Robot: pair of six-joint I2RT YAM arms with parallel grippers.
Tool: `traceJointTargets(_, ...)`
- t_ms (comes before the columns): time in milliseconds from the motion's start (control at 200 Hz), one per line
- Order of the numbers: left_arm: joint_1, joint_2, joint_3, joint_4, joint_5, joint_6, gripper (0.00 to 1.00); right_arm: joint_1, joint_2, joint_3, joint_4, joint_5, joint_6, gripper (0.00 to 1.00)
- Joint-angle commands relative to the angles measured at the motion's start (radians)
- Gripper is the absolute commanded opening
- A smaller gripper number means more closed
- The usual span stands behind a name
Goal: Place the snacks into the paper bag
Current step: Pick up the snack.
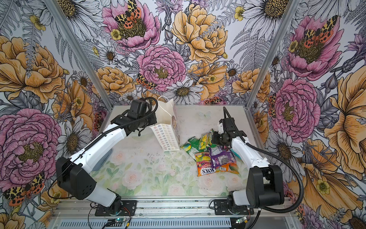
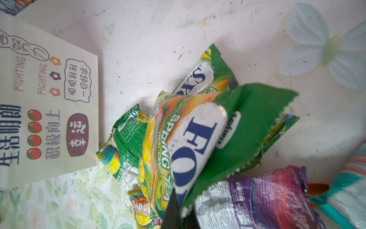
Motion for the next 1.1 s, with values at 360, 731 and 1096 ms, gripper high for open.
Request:
traceJointTargets(360, -0.040, -0.013, 0.002, 0.038, -0.074, -0.017, 0.00, -0.012, -0.078, 0.068, 0.019, -0.101, 0.001, 0.00)
traceJointTargets(731, -0.040, -0.013, 0.005, 0.060, -0.019, -0.013, 0.00, -0.014, -0.116, 0.218, 0.019, -0.182, 0.034, 0.00)
traceJointTargets(1096, -0.039, -0.010, 0.000, 0.079, 0.003, -0.021, 0.00, 0.011, -0.115, 0.528, 0.019, -0.220, 0.078, 0.00)
